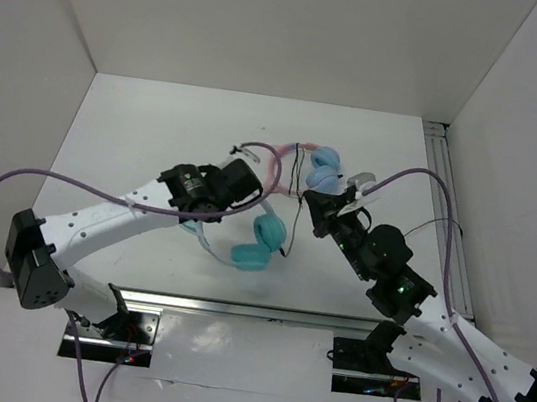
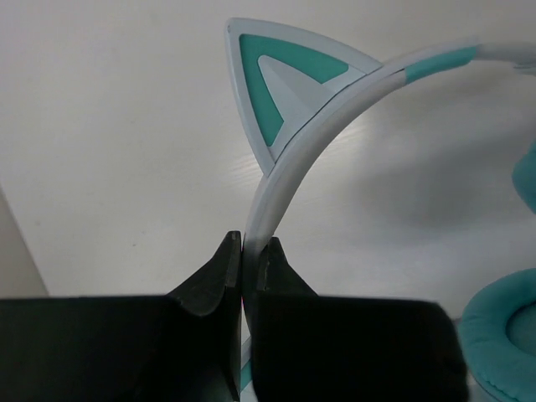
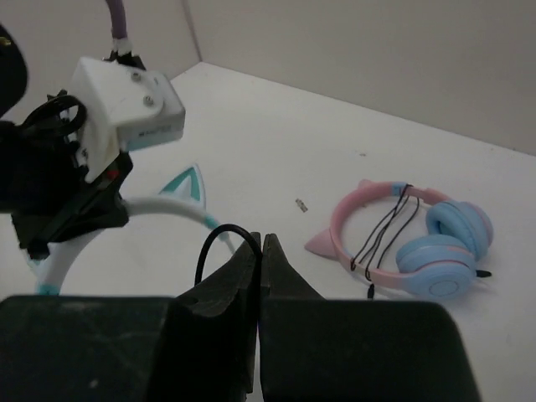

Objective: Wrap the headphones

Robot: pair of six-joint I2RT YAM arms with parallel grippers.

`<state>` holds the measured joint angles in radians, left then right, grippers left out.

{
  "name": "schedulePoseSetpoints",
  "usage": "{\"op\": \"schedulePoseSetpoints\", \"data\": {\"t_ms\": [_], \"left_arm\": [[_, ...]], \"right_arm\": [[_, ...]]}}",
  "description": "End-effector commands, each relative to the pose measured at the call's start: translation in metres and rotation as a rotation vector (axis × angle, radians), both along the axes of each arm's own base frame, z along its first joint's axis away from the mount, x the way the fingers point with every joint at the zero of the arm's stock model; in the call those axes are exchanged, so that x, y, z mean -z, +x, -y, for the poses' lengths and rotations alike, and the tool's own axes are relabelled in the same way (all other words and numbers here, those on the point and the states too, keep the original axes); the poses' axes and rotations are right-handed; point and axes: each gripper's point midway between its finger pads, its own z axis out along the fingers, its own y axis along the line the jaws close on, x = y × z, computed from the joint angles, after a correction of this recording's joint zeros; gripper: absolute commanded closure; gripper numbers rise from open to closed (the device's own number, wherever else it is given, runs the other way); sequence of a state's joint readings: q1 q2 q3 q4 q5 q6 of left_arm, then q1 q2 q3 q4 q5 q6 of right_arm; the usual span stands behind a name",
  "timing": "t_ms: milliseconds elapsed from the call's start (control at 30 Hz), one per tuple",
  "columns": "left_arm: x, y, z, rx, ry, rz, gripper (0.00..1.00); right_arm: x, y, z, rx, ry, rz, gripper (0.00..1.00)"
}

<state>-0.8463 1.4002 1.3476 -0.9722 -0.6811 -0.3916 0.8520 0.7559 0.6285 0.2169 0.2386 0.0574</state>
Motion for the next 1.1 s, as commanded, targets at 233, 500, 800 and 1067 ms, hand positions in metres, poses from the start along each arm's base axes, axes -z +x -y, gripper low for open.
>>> {"op": "schedulePoseSetpoints", "data": {"t_ms": [233, 500, 800, 1067], "left_arm": [[-0.017, -0.127, 0.130, 0.863, -0.282, -0.062, 1.00], [-0.044, -0.116, 0.117, 0.801, -0.311, 0.064, 1.00], [-0.069, -0.104, 0.101, 0.706, -0.356, 0.180, 1.00], [-0.120, -0.119, 0.091, 0.741, -0.550, 0.264, 1.00]], "right_arm": [[0.031, 0.003, -0.003, 0.043, -0.205, -0.098, 1.00], [0.052, -0.008, -0.013, 0.016, -0.256, -0.123, 1.00], [0.047, -0.050, -0.049, -0.320, -0.216, -0.031, 0.96], [0.077, -0.050, -0.083, -0.435, -0.272, -0.060, 0.98]]}}
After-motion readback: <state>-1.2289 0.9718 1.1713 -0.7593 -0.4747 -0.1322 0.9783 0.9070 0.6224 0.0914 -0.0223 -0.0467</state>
